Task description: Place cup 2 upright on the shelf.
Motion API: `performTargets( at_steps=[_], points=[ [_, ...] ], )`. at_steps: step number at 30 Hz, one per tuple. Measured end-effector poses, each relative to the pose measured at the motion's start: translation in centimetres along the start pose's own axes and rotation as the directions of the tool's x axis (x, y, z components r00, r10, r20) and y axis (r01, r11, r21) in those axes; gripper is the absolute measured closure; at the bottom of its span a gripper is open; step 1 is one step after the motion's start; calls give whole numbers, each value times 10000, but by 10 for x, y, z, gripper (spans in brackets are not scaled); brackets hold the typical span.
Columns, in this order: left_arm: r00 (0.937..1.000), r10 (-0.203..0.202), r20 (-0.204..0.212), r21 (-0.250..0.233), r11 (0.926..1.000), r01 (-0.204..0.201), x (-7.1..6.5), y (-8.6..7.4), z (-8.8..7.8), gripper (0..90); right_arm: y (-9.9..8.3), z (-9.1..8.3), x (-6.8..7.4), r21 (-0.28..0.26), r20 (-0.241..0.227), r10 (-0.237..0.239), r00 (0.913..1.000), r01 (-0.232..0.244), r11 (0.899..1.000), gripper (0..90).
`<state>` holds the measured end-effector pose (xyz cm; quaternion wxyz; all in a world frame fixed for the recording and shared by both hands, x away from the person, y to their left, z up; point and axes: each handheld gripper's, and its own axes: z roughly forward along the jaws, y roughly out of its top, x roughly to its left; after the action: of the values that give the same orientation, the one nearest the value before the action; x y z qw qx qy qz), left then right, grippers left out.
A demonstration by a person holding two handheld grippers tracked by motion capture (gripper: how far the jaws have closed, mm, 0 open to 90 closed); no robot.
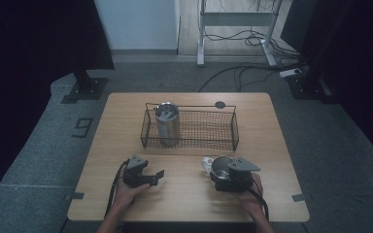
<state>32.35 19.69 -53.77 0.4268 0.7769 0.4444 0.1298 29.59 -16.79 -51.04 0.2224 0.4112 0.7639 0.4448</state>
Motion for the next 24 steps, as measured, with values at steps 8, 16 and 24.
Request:
performTargets(
  at_steps=[8,16,24],
  points=[
    [10000,27,4,61,10000,-27,0,-1,1,146,0,-3,-2,-162,28,131,9999,-130,9998,62],
    [10000,35,70,93,10000,-35,-1,-1,3,146,4,-10,-2,-372,9,280,9996,-279,9989,62],
    [9997,-13,236,14,10000,12,-4,0,4,149,7,-16,3,-308,3,339,9994,-339,9990,62]
  ],
)
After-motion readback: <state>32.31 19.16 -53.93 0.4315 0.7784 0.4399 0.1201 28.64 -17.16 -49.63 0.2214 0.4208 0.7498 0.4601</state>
